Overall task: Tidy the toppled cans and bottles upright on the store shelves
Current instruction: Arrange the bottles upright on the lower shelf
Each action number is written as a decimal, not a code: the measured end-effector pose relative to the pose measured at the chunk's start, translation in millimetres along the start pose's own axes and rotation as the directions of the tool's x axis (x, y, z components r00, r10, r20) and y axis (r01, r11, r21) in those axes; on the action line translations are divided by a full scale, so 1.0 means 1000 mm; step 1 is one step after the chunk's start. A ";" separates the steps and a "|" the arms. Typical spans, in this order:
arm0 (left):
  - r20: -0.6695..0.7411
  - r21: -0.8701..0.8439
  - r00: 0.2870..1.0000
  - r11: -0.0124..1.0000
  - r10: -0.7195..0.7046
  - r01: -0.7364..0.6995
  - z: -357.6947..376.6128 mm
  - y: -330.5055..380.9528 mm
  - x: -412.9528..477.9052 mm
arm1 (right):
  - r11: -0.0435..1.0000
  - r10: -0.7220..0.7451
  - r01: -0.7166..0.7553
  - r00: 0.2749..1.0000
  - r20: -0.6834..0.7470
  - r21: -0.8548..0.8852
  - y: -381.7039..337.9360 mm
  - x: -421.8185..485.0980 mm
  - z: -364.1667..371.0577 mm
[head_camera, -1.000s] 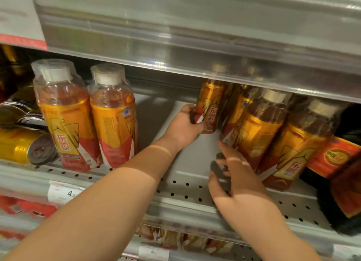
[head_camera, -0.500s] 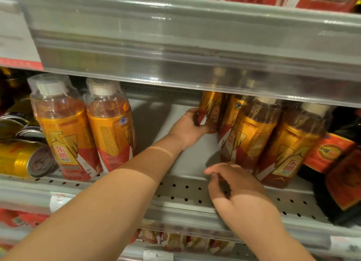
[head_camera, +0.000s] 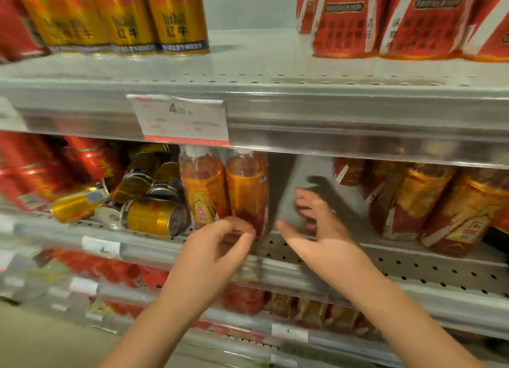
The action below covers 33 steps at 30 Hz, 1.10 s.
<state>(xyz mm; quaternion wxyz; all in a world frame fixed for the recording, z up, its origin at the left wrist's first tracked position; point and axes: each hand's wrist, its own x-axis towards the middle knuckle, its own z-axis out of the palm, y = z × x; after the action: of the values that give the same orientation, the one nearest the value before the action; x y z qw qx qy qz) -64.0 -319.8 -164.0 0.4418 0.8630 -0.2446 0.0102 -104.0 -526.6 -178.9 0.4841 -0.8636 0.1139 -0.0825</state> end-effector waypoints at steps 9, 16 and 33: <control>-0.144 0.086 0.986 0.992 -0.083 0.096 -0.050 -0.032 0.024 | 0.997 0.018 -0.019 1.000 0.008 0.080 -0.026 0.037 0.052; -0.091 0.052 0.986 0.988 -0.142 0.147 -0.023 -0.026 0.048 | 0.974 0.136 -0.168 0.970 -0.201 -0.154 -0.020 0.020 0.039; 0.326 -0.123 0.943 0.987 -0.061 0.106 0.109 0.052 0.152 | 0.984 0.136 -0.169 0.922 -0.363 -0.062 0.030 -0.045 -0.046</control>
<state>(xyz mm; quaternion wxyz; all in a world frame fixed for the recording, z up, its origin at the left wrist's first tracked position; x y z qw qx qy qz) 25.4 -491.8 -156.1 0.4552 0.8298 -0.2765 -0.1663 -162.0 -566.5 -182.0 0.4200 -0.8441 0.2705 -0.1946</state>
